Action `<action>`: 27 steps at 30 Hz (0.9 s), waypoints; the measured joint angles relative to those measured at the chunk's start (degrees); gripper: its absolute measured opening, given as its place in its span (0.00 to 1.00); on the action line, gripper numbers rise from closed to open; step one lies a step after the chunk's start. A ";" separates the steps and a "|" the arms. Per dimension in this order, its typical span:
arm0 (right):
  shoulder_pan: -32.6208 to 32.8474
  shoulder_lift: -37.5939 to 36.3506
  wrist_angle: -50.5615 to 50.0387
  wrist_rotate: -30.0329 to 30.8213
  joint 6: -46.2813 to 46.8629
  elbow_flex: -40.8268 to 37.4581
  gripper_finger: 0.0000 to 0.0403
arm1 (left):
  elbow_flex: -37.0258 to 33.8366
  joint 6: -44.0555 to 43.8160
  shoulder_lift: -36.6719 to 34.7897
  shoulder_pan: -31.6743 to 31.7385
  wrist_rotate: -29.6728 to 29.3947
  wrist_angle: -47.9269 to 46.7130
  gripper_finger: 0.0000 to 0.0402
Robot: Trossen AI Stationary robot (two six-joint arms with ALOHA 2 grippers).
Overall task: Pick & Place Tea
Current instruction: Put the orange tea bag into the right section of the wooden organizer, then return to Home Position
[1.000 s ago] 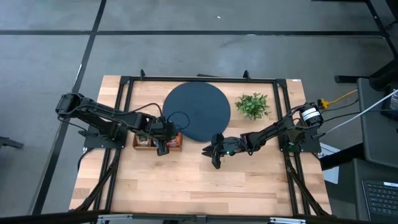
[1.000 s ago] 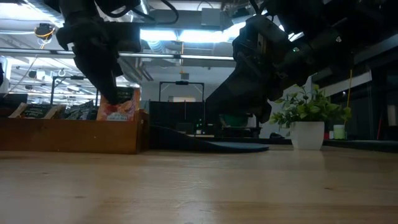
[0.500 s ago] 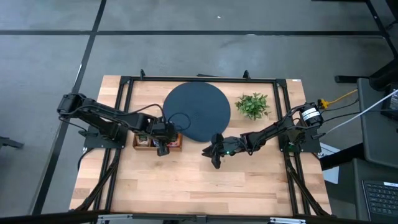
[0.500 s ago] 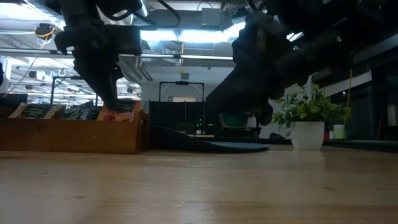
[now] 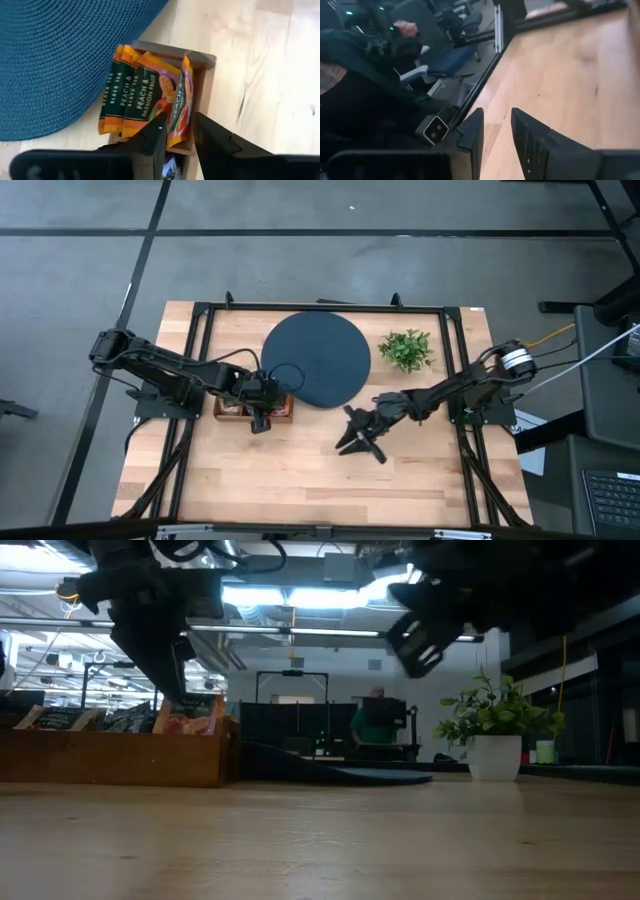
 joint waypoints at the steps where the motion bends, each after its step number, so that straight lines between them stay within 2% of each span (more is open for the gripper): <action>1: -0.01 -1.78 0.45 0.08 -0.61 -1.61 0.25 | 0.10 0.00 -0.01 -0.42 -0.46 0.02 0.23; 5: 0.19 -10.31 4.97 3.66 -1.31 -10.26 0.25 | 0.19 -2.58 -1.41 -1.21 0.14 -0.22 0.22; 10: 0.94 -19.01 9.86 5.51 -4.03 -17.81 0.25 | 0.19 -12.64 -3.46 -1.23 2.03 -2.16 0.22; 17: 0.81 -28.14 9.42 0.57 -7.25 -24.27 0.25 | 0.19 -8.48 -5.67 -2.85 2.05 1.00 0.21; 24: 0.59 -36.47 9.28 2.01 -8.53 -30.26 0.25 | 0.19 -6.94 -7.53 -4.64 2.00 2.30 0.21; 27: 0.23 -38.88 8.77 0.09 -9.83 -31.58 0.25 | 0.14 -5.80 -8.02 -5.15 2.01 3.46 0.21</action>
